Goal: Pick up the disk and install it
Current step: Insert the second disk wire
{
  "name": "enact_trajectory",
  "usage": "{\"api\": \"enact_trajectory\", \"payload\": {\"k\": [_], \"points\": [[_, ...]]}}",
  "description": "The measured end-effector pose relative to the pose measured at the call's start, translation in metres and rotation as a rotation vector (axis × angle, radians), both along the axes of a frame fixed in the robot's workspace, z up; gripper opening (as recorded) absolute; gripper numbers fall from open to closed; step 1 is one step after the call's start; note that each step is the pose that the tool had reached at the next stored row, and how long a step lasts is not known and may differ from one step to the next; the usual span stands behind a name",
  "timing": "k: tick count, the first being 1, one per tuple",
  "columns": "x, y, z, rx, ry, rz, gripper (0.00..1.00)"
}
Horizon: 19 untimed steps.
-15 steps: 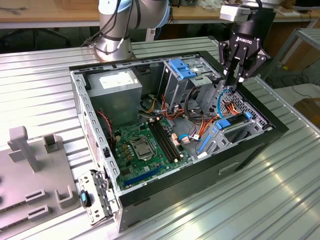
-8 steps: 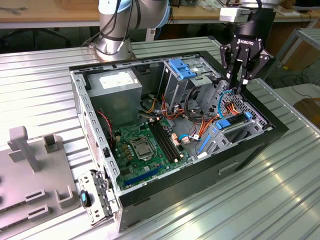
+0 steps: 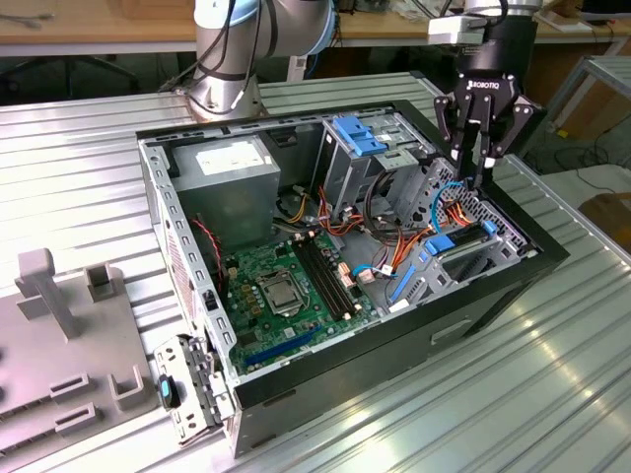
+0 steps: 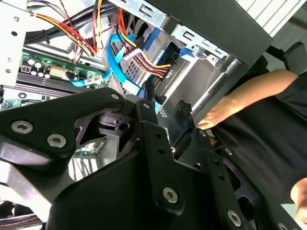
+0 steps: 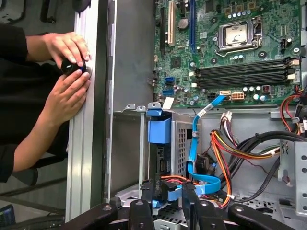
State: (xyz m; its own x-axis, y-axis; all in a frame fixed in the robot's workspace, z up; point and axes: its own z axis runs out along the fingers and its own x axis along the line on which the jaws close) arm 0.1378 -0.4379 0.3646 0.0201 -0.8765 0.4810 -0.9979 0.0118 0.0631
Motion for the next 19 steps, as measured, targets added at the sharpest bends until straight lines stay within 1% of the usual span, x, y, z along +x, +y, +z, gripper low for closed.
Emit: {"api": "enact_trajectory", "payload": {"k": [2,3,4,6,10,11,12,13,14,16,18,19], "points": [[0.0001,0.0002,-0.0017,-0.0017,-0.0009,0.0,0.38],[0.0,0.0007,-0.002,-0.0085,-0.0011,0.0,0.38],[0.0,0.0016,-0.0023,-0.0173,-0.0012,0.0,0.38],[0.0,0.0017,-0.0022,-0.019,-0.0012,0.0,0.38],[0.0,0.0018,-0.0022,-0.0192,-0.0012,0.0,0.38],[0.0,0.0018,-0.0022,-0.0192,-0.0012,0.0,0.36],[0.0,0.0018,-0.0022,-0.0193,-0.0012,0.0,0.29],[0.0,0.0018,-0.0022,-0.0195,-0.0012,0.0,0.29],[0.0,0.0019,-0.0022,-0.0207,-0.0012,0.0,0.23],[0.0,0.0018,-0.0023,-0.0278,-0.0012,0.0,0.23],[0.0,0.0018,-0.0022,-0.039,-0.0012,0.0,0.23],[0.0,0.0018,-0.0022,-0.0425,-0.0012,0.0,0.23]]}}
